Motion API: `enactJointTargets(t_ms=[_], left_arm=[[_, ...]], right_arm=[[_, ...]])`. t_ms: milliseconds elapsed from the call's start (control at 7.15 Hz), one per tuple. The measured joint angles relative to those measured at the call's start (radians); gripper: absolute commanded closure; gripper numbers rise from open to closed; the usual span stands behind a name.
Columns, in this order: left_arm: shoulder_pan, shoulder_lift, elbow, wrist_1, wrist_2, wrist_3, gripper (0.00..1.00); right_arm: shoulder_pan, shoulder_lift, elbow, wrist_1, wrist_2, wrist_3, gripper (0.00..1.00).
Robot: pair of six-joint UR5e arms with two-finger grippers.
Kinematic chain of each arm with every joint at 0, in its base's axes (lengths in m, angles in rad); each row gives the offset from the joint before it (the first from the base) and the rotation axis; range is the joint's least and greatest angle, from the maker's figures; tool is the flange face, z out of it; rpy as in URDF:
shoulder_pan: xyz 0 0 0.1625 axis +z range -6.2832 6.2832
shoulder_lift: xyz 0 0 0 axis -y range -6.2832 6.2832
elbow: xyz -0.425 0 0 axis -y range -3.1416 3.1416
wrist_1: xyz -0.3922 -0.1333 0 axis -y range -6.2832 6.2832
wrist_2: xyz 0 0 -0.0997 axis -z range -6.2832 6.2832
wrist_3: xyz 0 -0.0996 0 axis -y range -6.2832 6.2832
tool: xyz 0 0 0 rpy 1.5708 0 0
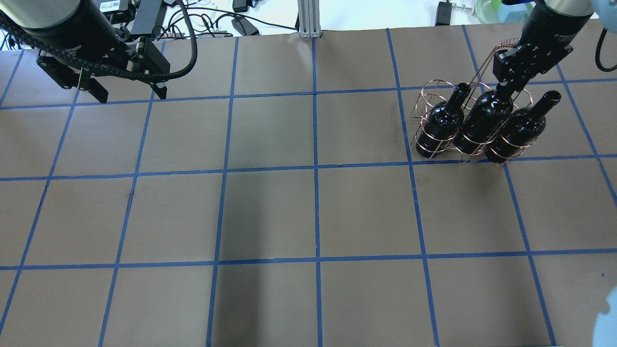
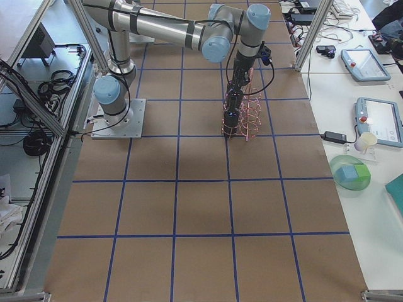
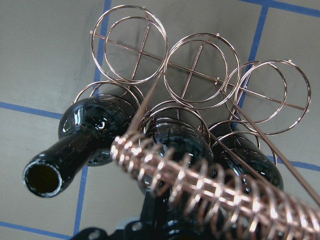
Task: Place wine into wine basket
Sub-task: 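Lower the bottle into the middle slot of the wire rack, then open the right gripper and raise it away from the rack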
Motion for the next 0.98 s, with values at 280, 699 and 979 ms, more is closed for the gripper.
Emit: enactJointTargets(t_ms=[280, 699, 979], left_arm=[[0.000, 0.000, -0.001, 0.000, 0.000, 0.001, 0.00], [0.000, 0.001, -0.001, -0.001, 0.001, 0.001, 0.00], [0.000, 0.002, -0.001, -0.001, 0.002, 0.000, 0.00]], right_arm=[[0.001, 0.017, 0.001, -0.007, -0.003, 0.001, 1.00], [0.001, 0.042, 0.004, -0.013, -0.005, 0.002, 1.00], [0.002, 0.048, 0.005, -0.013, -0.013, 0.002, 0.03]])
